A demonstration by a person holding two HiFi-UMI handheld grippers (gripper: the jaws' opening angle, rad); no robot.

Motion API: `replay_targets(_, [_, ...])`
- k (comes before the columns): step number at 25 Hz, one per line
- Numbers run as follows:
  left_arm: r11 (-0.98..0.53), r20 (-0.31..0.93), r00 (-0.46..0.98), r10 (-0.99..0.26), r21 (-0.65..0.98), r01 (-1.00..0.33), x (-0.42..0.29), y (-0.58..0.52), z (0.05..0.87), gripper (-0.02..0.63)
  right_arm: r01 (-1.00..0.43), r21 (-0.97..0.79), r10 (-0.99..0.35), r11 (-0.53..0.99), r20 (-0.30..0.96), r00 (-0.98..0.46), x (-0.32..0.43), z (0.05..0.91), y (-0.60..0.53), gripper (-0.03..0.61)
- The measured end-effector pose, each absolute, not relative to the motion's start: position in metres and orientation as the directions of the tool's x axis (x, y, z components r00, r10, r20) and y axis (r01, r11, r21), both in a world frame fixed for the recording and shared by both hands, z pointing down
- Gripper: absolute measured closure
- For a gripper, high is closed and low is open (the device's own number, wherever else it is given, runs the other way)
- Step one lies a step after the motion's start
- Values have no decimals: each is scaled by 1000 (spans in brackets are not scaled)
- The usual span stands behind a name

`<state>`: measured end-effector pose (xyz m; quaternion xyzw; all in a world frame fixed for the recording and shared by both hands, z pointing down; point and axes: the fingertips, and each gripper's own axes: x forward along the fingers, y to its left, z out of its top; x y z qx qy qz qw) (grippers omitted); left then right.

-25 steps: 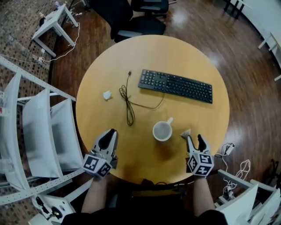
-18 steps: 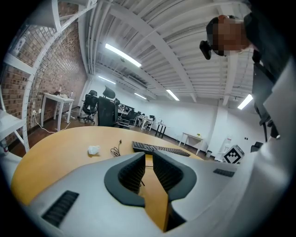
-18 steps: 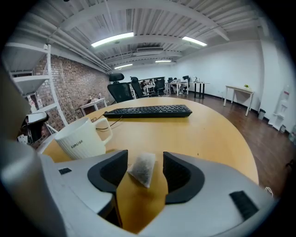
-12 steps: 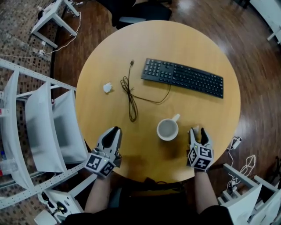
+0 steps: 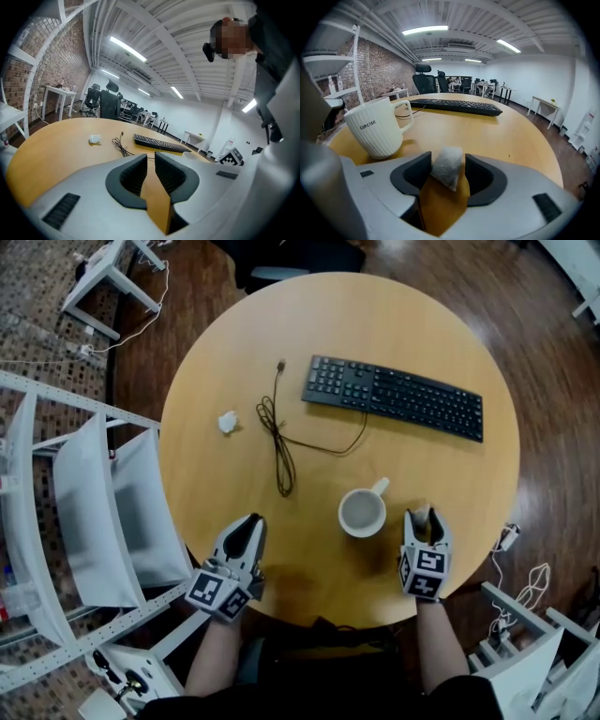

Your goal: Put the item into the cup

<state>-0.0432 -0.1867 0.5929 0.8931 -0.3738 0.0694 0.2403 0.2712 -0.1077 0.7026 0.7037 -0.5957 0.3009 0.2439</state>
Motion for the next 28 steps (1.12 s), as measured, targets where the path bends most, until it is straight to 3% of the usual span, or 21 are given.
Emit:
replay_targets(3, [-602,302,709,-638,379,-703,-46,-187,594,569,-987,-7,-688,-162,718,108,273,704,-107,363])
replay_targets(6, [-596,304,706,-640,383,-706,-48,-187,594,569,-987,6,-689,-159,715,116,271,702,-106,419])
replay_targets(11, [-591,309,700,-644,380,-712,-51,-189,594,569,-987,3,-696,-164,709,118,270,702,-107,460])
replay_targets(28, [-617,226,712,-665,372,-694,-62,-192,562,569,-992,63,-775,-113,619,128,274,641,-106,465])
